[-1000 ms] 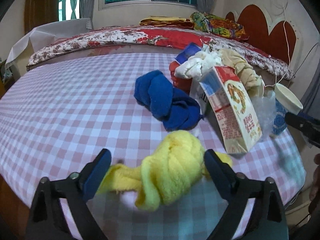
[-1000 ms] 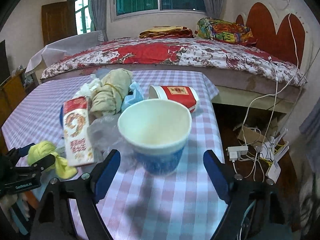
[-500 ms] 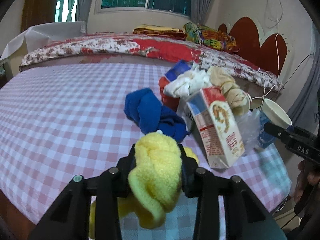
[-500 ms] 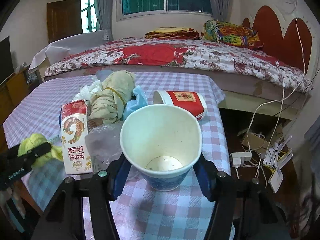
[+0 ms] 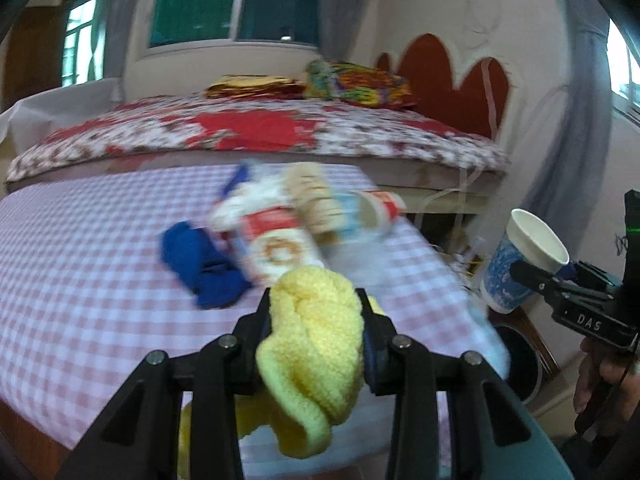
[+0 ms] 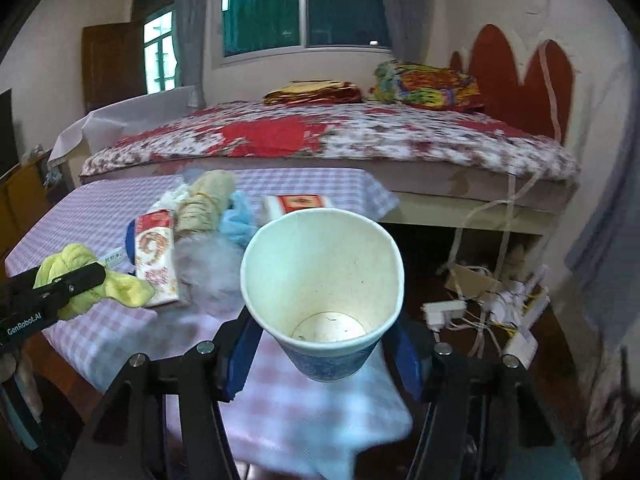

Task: Collect trash
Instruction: 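Carry the yellow cloth and paper cup over the black bucket and release both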

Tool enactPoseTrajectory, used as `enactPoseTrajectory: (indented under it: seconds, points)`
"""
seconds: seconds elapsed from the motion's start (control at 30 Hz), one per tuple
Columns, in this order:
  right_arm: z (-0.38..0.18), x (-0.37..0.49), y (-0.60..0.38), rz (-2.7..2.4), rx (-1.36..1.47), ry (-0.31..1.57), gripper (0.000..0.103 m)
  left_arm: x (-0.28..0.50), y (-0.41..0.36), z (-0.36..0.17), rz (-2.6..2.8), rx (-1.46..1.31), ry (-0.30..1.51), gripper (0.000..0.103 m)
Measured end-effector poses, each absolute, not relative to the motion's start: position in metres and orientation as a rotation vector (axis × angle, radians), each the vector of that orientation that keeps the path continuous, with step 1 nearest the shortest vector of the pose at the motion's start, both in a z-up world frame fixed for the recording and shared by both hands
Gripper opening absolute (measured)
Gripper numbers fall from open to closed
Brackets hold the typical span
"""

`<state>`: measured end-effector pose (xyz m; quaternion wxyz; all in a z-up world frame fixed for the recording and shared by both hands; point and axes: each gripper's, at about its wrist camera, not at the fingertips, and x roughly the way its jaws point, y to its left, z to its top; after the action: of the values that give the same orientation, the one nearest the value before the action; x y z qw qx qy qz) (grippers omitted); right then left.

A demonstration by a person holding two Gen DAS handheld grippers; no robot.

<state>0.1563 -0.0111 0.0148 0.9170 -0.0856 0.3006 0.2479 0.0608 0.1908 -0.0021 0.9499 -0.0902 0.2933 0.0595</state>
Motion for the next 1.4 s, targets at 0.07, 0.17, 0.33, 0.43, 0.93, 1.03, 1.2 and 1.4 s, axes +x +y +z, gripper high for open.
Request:
enactPoseTrajectory:
  seconds: [0.07, 0.17, 0.33, 0.43, 0.93, 1.03, 1.2, 1.4]
  points:
    - [0.017, 0.151, -0.038, 0.472, -0.161, 0.622, 0.062, 0.069, 0.17, 0.0, 0.066, -0.162, 0.6, 0.038]
    - [0.017, 0.144, -0.071, 0.422, -0.153, 0.626, 0.062, 0.077, 0.139, 0.001, -0.004, -0.14, 0.602, 0.038]
    - [0.014, 0.13, -0.133, 0.327, -0.134, 0.639, 0.062, 0.089, 0.084, 0.001, -0.142, -0.099, 0.614, 0.038]
    - [0.009, 0.122, -0.176, 0.26, -0.114, 0.647, 0.062, 0.096, 0.05, -0.001, -0.221, -0.074, 0.623, 0.038]
    - [-0.041, 0.111, -0.304, 0.079, -0.011, 0.742, 0.062, 0.137, -0.084, -0.045, -0.521, 0.01, 0.728, 0.038]
    - [-0.055, 0.117, -0.309, 0.079, -0.002, 0.759, 0.062, 0.148, -0.095, -0.054, -0.543, 0.008, 0.75, 0.038]
    - [-0.088, 0.136, -0.308, 0.116, -0.01, 0.811, 0.062, 0.176, -0.113, -0.083, -0.58, 0.009, 0.826, 0.038]
    - [-0.124, 0.159, -0.304, 0.182, -0.034, 0.877, 0.062, 0.196, -0.132, -0.117, -0.594, 0.054, 0.929, 0.039]
